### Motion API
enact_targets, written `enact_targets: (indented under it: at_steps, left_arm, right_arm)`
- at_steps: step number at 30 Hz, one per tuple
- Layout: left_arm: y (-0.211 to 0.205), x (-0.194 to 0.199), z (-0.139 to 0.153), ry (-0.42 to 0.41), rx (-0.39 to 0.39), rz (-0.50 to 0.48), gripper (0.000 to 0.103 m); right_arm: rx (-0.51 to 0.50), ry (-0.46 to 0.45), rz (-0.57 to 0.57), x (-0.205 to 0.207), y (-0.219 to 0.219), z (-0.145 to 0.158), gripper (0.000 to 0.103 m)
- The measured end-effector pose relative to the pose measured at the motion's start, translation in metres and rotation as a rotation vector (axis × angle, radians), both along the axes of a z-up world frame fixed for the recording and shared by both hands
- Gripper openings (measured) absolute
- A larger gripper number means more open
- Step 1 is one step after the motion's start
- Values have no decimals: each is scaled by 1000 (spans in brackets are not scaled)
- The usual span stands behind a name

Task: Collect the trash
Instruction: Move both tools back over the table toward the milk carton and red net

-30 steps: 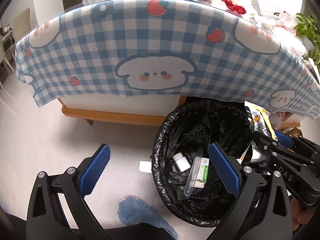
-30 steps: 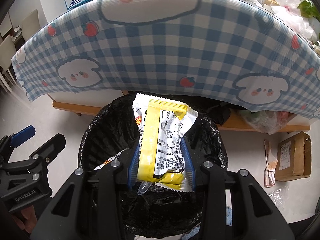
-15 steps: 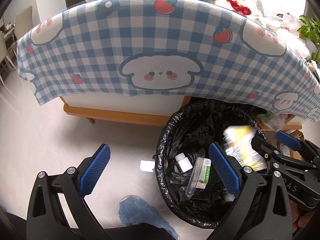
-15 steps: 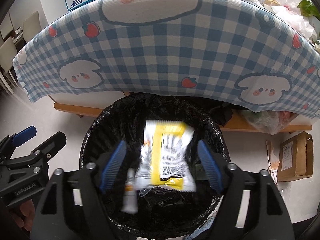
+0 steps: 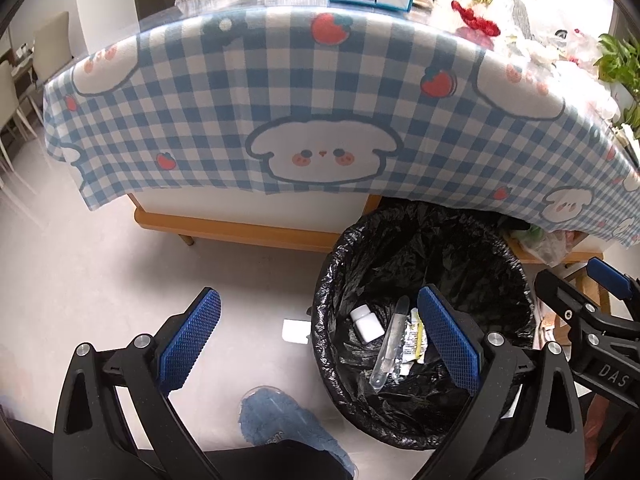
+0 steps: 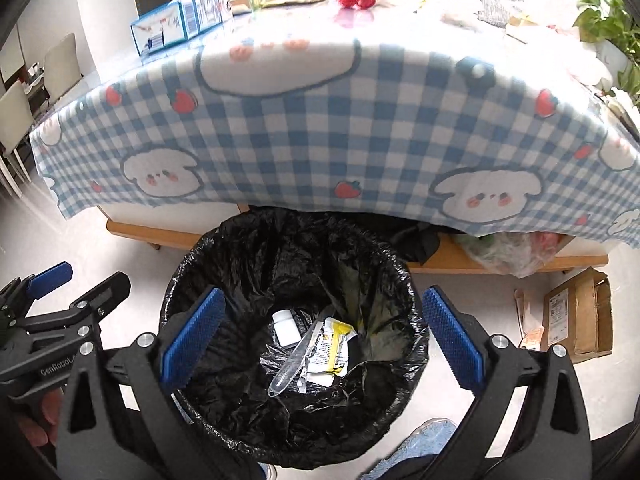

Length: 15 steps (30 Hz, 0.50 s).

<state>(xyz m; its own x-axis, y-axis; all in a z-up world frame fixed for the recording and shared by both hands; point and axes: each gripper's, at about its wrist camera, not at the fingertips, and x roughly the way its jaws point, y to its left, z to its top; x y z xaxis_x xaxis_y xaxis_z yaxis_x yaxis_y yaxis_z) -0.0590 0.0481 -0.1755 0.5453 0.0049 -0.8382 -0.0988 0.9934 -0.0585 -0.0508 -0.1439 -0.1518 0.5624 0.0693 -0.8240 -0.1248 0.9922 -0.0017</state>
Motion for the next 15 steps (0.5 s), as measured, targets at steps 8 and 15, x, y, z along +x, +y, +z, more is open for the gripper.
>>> enact_targets:
  at_steps: [8,15]
  left_arm:
    - [-3,-8,33,-40,-13,-10,97]
    - [-5,-13,63,-84,1,-20,97]
  right_arm:
    - [-4,-46,8,-5,-10,31,95]
    - [-24,-103,10,-8,-12,57,95]
